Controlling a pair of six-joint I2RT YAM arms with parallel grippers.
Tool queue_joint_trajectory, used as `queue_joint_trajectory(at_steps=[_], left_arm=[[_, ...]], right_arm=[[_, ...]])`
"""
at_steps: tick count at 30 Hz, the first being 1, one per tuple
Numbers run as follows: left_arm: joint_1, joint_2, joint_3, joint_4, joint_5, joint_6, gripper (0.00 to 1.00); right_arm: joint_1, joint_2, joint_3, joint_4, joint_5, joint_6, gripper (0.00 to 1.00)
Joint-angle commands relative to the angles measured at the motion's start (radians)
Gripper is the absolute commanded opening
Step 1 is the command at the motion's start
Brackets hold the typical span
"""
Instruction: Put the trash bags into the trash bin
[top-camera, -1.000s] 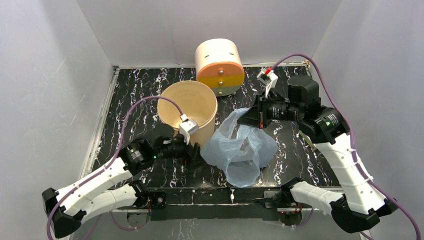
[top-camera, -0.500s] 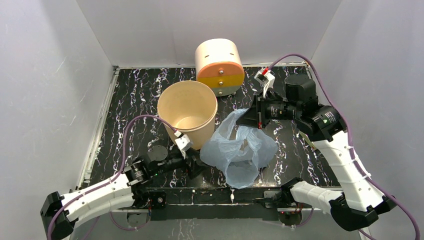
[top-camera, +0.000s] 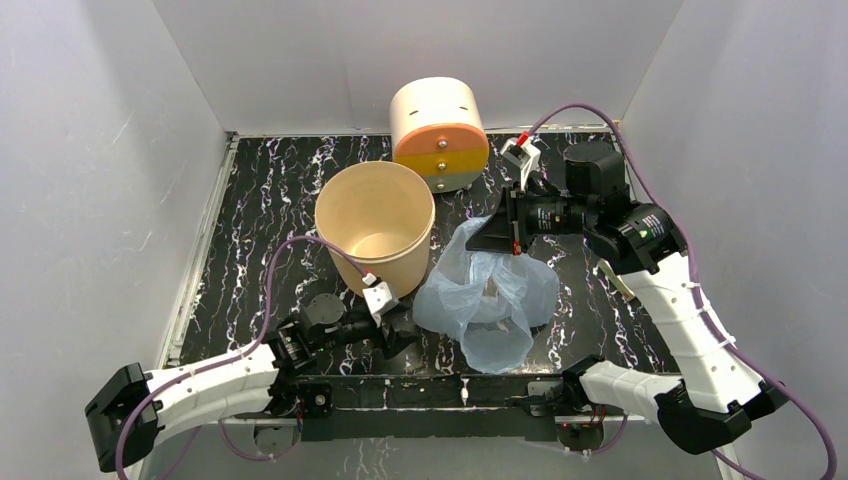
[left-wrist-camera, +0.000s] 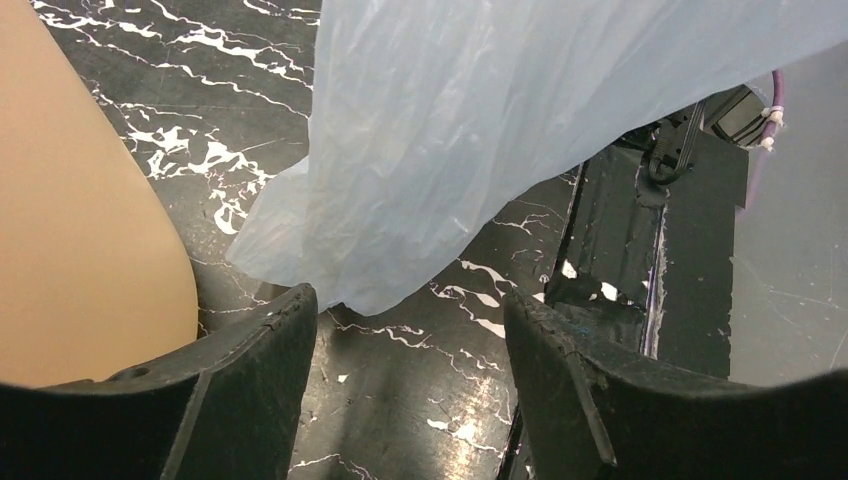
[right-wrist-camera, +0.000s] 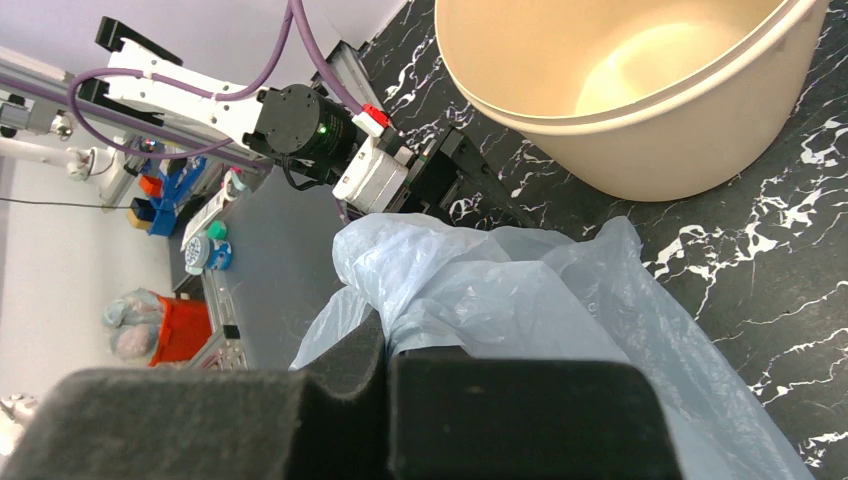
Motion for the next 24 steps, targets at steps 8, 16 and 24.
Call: queue_joint_trajectory(at_steps=[8,16,24], left_arm=[[-0.006,-0.06,-0.096,0.177,-0.077,0.063,0.74],[-0.006,-0.073,-0.129,0.259,-0.085,0.139,0.82],[-0.005,0.039,-0.108,0.369,0.012,0.136,0.83]], right_arm=[[-0.003,0.007,0.03,0.074,-0.06,0.031,0.03],[-0.003,-0.002,-0.008,0.13,-0.104,0.068,0.04],[-0.003,-0.009,-0.022,0.203,-0.194,0.117,0.04]])
